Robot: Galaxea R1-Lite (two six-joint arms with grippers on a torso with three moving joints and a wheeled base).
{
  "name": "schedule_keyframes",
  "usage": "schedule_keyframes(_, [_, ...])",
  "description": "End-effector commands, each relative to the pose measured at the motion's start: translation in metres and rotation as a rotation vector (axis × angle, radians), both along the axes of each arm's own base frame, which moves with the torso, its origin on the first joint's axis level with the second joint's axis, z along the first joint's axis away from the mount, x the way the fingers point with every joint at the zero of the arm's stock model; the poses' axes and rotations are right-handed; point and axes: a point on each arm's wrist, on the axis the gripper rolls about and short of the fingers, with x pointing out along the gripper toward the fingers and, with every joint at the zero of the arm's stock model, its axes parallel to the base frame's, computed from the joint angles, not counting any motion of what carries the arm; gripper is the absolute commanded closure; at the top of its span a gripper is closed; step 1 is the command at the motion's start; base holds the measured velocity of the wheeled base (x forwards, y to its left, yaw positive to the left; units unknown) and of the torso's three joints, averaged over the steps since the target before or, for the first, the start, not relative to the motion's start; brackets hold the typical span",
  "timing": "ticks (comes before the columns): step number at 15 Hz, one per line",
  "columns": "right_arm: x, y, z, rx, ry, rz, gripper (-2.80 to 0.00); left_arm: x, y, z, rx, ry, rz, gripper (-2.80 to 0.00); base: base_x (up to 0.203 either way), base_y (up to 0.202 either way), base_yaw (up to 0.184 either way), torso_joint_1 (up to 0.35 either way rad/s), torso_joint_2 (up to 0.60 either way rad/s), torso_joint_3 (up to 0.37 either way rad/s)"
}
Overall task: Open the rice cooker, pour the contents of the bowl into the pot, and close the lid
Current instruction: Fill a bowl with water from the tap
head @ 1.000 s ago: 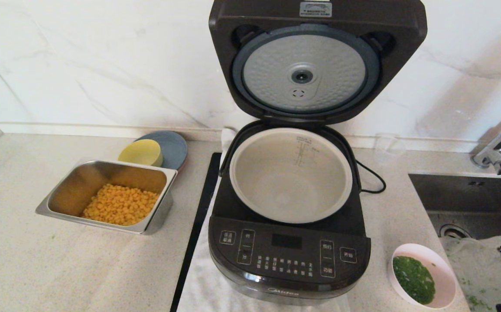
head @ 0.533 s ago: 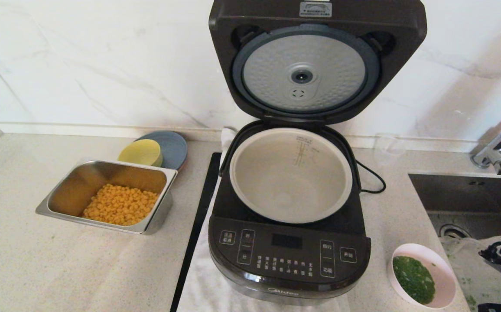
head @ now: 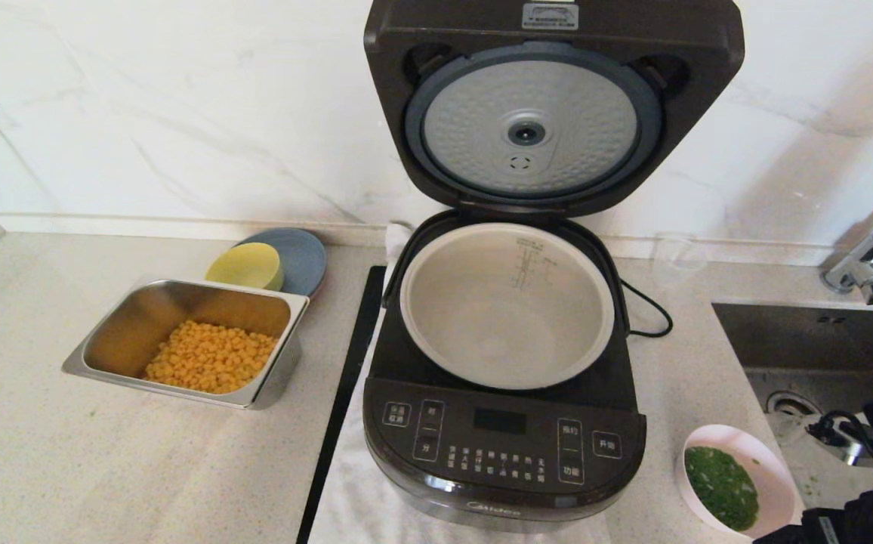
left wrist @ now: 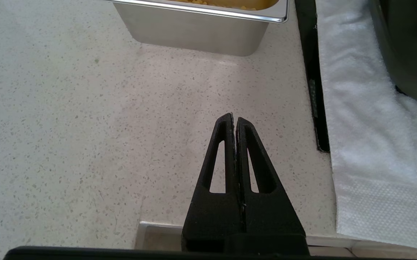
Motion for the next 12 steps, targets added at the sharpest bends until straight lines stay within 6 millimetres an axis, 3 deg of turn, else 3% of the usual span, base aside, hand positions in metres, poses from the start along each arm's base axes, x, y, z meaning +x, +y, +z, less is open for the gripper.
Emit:
schedule_keyframes(1, [0.005, -0.001, 0.0, 0.0, 0.005, -0.003, -2.8, 0.0, 0.0, 0.0, 0.0, 0.0, 0.0, 0.0, 0.0, 0.0, 0.0, 0.0, 0.0, 0.0])
schedule_keyframes(7, [0.017, -0.003, 0.019, -0.002, -0.077, -0.016, -2.8, 0.0, 0.0, 0.0, 0.0, 0.0, 0.0, 0.0, 0.0, 0.0, 0.0, 0.0, 0.0, 0.0])
schedule_keyframes(12, [0.05, -0.011, 0.005, 0.023, -0.015, -0.106, -2.8, 0.0, 0.0, 0.0, 0.0, 0.0, 0.0, 0.0, 0.0, 0.0, 0.0, 0.0, 0.0, 0.0])
